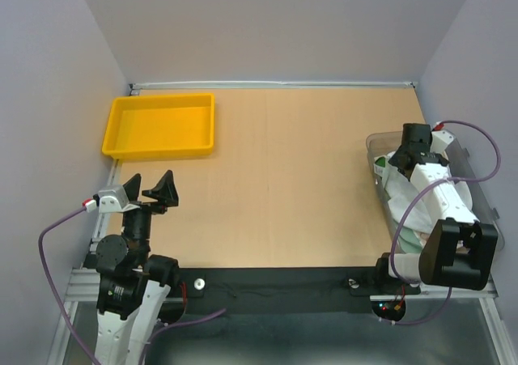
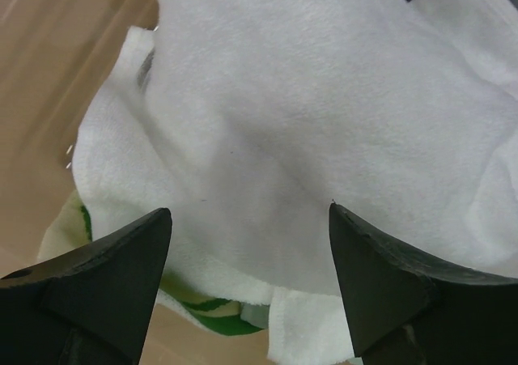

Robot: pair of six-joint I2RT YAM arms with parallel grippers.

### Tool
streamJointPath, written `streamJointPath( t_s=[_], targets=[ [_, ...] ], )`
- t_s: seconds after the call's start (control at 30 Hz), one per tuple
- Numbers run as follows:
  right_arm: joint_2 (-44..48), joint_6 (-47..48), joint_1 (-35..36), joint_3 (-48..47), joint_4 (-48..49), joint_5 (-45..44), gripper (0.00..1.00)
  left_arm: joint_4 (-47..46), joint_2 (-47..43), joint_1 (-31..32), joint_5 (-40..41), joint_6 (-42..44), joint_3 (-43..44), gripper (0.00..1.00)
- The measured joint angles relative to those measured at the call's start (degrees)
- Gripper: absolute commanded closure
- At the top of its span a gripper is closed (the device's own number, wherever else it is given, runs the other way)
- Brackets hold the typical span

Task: Fold and stack the towels
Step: Grab crumpled towel

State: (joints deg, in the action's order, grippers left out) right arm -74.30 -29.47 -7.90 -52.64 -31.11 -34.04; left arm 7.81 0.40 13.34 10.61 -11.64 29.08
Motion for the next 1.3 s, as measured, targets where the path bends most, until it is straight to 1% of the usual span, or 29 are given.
streamJointPath(
  t_s=[0.07,0.13,0.23,0.3,0.43,0.47,0.53,0.57,0.6,0.67,0.7,0.77,0.8,0.83,1.0,1.07,1.17,1.27,1.3],
  targets=[
    [0.2,0.8,0.0,0.1,1.3,2.4,0.26,0.0,0.0,0.2,0.0,0.0,0.0,0.02],
    [0.4,1.4,0.0,0.3,2.2,3.9,0.29,0.0,0.0,0.5,0.0,0.0,0.0,0.02],
    [0.5,3.1,0.0,0.6,3.5,6.6,0.29,0.1,0.0,0.5,0.0,0.0,0.0,0.02],
    [0.4,4.0,0.0,1.1,4.1,8.1,0.32,0.2,0.0,0.5,0.0,0.0,0.0,0.02],
    [-0.1,5.6,0.0,2.0,5.5,10.7,0.32,0.2,0.0,0.5,0.0,0.0,0.0,0.03],
    [-0.4,5.9,0.0,2.2,5.8,11.2,0.34,0.2,0.0,0.5,0.0,0.0,0.0,0.03],
    [-1.2,6.5,0.0,2.5,6.4,11.7,0.42,0.2,0.0,0.5,0.0,0.0,0.0,0.03],
    [-1.7,7.0,0.0,2.8,6.7,11.9,0.43,0.2,0.0,0.5,0.0,0.0,0.0,0.03],
    [-2.1,7.3,0.0,3.2,7.0,12.0,0.45,0.2,0.0,0.5,0.0,0.0,0.0,0.03],
    [-2.3,7.9,0.0,4.0,7.8,12.0,0.57,0.2,0.0,0.5,0.0,0.0,0.0,0.04],
    [-2.3,8.2,0.0,4.3,8.1,12.1,0.71,0.2,0.0,0.5,-0.1,0.0,0.0,0.04],
    [-2.4,8.7,0.0,5.1,8.7,12.0,0.86,0.2,0.0,0.5,-0.1,0.1,0.0,0.04],
    [-2.4,8.9,0.0,5.2,8.9,12.0,0.91,0.2,0.0,0.5,-0.1,0.1,0.0,0.04],
    [-2.4,9.1,0.0,5.2,9.0,12.0,0.99,0.2,0.0,0.5,-0.1,0.1,0.0,0.04],
    [-0.4,11.0,0.0,4.2,8.3,12.0,0.99,0.2,0.0,0.5,-0.1,0.2,0.0,0.05],
    [1.4,12.3,0.0,0.8,7.6,12.0,0.99,0.2,0.0,0.5,-0.1,0.2,0.0,0.05],
    [2.4,14.5,0.0,-7.8,6.7,12.7,0.99,0.2,0.0,0.5,-0.1,0.2,0.0,0.05],
    [2.2,16.7,0.0,-20.0,6.4,15.0,1.00,0.2,0.0,0.5,-0.1,0.2,0.0,0.05],
    [1.7,17.3,0.0,-25.6,6.1,16.7,1.00,0.2,0.0,0.5,-0.1,0.2,0.0,0.05]
  ],
)
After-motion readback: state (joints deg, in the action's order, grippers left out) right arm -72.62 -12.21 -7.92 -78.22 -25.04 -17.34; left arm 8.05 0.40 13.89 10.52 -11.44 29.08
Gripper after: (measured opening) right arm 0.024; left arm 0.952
